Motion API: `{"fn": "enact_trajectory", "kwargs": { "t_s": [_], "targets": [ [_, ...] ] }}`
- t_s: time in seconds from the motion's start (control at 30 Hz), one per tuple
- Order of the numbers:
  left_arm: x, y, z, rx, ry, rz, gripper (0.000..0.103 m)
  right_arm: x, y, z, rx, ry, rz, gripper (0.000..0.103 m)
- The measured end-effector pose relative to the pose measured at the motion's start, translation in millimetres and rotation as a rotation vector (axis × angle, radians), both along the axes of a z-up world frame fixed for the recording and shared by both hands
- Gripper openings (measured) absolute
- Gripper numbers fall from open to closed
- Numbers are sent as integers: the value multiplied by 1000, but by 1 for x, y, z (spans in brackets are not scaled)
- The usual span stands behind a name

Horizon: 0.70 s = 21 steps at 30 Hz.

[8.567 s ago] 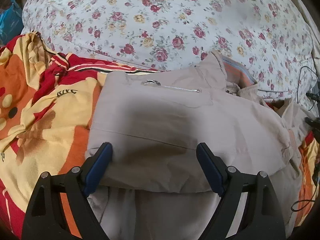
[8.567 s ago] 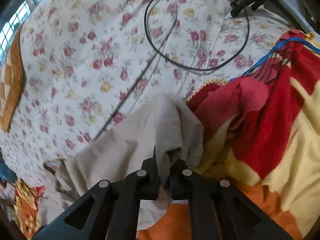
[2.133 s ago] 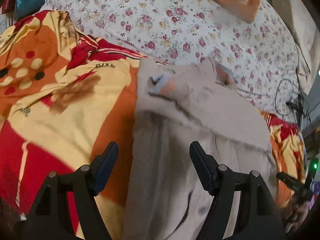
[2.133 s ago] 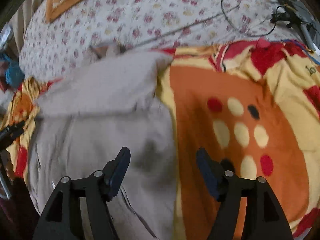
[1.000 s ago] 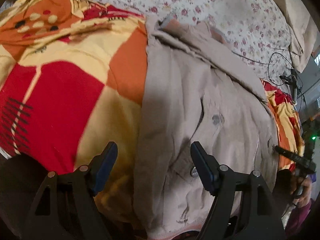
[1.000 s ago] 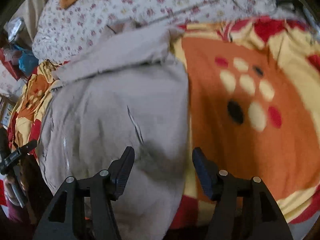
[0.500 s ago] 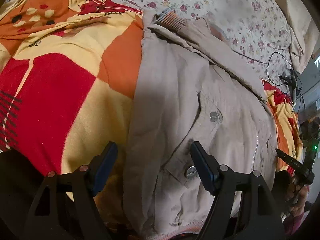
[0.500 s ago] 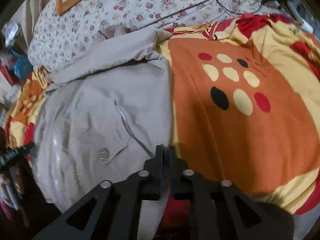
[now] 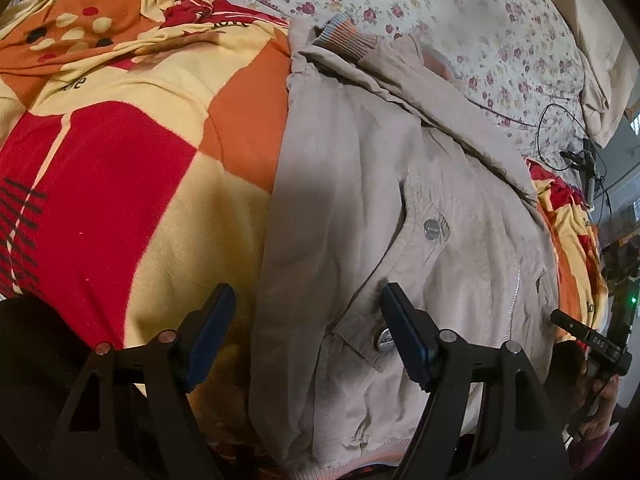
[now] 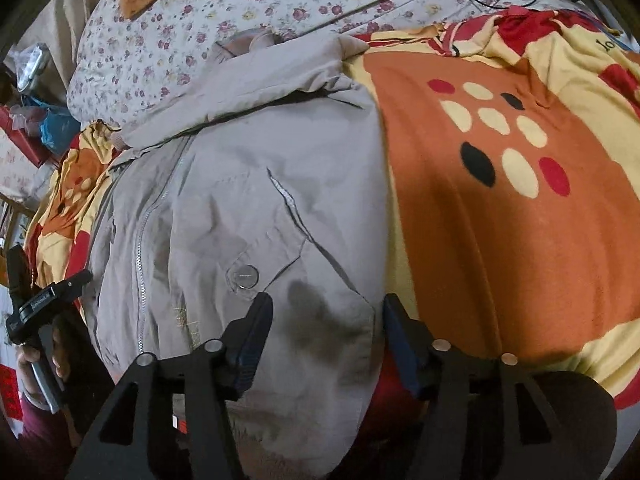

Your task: Fold large clothes

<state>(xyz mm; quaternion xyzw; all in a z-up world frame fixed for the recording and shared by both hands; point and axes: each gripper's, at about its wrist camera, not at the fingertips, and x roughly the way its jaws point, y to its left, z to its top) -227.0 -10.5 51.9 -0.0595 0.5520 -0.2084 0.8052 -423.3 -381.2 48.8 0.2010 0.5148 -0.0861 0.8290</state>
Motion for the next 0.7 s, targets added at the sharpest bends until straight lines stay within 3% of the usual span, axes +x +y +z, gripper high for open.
{"fn": "enact_trajectory", "kwargs": {
  "t_s": [0.43, 0.5, 0.53, 0.57, 0.63, 0.7],
  "targets": [
    [0, -2, -2, 0, 6, 1, 77, 2, 7, -7, -27, 21, 20, 66],
    [0, -2, -2, 2, 7, -1, 77, 3, 8, -7, -50, 21, 21, 63],
    [0, -3, -2, 5, 7, -1, 77, 3, 10, -7, -69, 20, 23, 56],
    [1, -3, -2, 7, 6, -4, 77, 4, 12, -6, -99, 22, 32, 39],
    [0, -4, -1, 9, 7, -9, 77, 4, 18, -4, -181, 27, 64, 15],
    [0, -4, 0, 4, 11, -19, 77, 2, 17, 0, -178, -4, 79, 8]
  ]
}}
